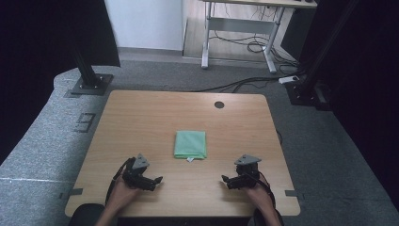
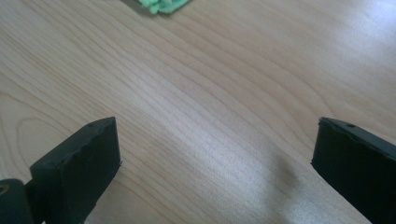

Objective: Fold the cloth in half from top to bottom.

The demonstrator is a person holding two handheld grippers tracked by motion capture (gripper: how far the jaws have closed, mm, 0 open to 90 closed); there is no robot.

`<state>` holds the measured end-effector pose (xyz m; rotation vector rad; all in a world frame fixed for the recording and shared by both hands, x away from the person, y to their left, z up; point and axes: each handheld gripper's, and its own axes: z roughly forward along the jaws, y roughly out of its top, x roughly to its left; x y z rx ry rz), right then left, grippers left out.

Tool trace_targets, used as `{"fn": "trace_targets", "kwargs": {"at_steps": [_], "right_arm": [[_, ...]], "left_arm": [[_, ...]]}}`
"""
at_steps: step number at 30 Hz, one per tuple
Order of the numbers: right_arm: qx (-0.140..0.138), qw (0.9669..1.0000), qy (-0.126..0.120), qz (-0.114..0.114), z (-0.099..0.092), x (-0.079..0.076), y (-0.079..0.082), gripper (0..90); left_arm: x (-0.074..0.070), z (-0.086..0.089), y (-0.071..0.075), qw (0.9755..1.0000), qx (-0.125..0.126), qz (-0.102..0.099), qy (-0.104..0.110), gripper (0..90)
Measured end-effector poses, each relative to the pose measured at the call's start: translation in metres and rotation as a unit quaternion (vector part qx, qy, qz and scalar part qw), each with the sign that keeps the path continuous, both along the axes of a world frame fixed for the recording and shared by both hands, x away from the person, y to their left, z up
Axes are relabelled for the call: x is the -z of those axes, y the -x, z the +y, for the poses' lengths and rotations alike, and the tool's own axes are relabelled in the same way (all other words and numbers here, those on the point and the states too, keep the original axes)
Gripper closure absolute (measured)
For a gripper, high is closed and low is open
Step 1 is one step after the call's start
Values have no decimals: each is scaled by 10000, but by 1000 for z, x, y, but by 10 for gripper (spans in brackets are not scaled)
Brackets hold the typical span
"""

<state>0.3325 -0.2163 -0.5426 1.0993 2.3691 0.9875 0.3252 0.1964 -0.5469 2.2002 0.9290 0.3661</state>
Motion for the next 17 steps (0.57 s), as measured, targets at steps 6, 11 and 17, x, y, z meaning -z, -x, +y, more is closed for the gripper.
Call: {"fn": "trace_targets", "kwargs": {"at_steps": [6,11,17], "right_arm": [[-21,9999,28,142,1,11,-1,0],[-23,9999,-95,98,0,14,-2,0],[-32,9999,-97,103,0,14,-2,0]], "left_arm": [[2,-8,0,9995,58,76,-308,0],[3,-9,-1,9995,45,196,-258,0],[3,-9,-1,9995,45,197,-257,0]]}}
